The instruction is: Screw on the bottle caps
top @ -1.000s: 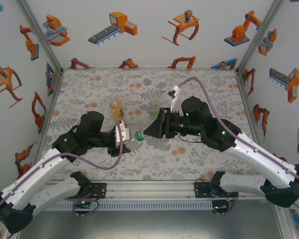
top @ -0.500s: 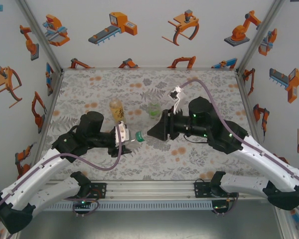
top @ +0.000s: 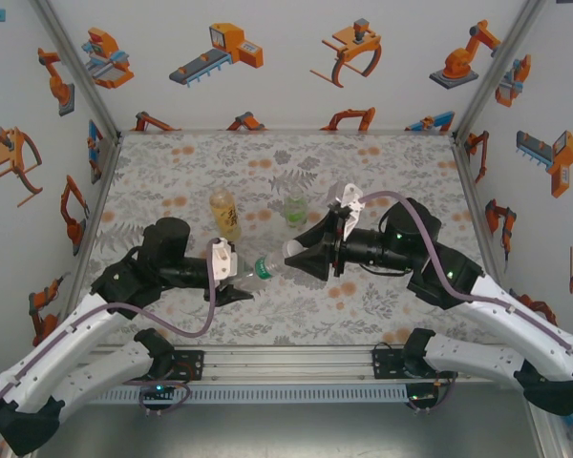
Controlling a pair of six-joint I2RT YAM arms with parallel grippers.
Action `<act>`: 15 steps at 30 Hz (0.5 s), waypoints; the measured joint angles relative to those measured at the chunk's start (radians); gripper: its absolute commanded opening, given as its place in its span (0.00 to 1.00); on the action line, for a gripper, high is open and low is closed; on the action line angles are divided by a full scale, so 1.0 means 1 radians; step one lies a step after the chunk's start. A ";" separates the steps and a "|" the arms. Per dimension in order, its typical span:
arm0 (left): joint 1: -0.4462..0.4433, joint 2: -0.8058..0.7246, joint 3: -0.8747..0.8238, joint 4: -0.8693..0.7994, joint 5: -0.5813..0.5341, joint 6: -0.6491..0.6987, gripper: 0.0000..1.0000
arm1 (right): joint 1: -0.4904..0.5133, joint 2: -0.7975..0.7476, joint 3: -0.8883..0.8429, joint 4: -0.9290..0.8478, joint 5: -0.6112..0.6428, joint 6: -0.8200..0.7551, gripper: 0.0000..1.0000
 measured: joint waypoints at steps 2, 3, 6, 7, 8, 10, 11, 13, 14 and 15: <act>0.000 -0.003 0.000 0.002 0.008 0.000 0.00 | 0.000 0.000 -0.004 0.032 -0.040 -0.040 0.19; 0.000 -0.005 0.000 0.002 0.012 0.000 0.00 | 0.000 0.000 -0.006 0.044 -0.058 -0.055 0.19; 0.000 -0.005 0.000 0.002 0.019 0.000 0.00 | 0.000 0.005 -0.010 0.074 -0.105 -0.088 0.19; 0.000 -0.005 0.000 0.002 0.021 0.000 0.00 | 0.000 0.007 -0.010 0.079 -0.119 -0.095 0.19; 0.000 -0.006 0.000 0.002 0.022 0.000 0.00 | 0.000 0.010 -0.010 0.083 -0.133 -0.100 0.19; 0.000 -0.006 0.000 0.002 0.023 0.000 0.00 | 0.000 0.014 -0.010 0.085 -0.156 -0.110 0.19; 0.000 -0.006 0.000 0.002 0.023 0.000 0.00 | 0.000 0.015 -0.011 0.085 -0.162 -0.114 0.19; 0.000 -0.007 0.000 0.003 0.023 -0.001 0.00 | 0.000 0.016 -0.012 0.085 -0.170 -0.122 0.20; 0.000 -0.007 0.000 0.003 0.023 -0.001 0.00 | 0.000 0.016 -0.013 0.084 -0.171 -0.126 0.20; 0.000 -0.007 0.000 0.005 0.023 -0.001 0.00 | 0.000 0.016 -0.013 0.084 -0.173 -0.130 0.20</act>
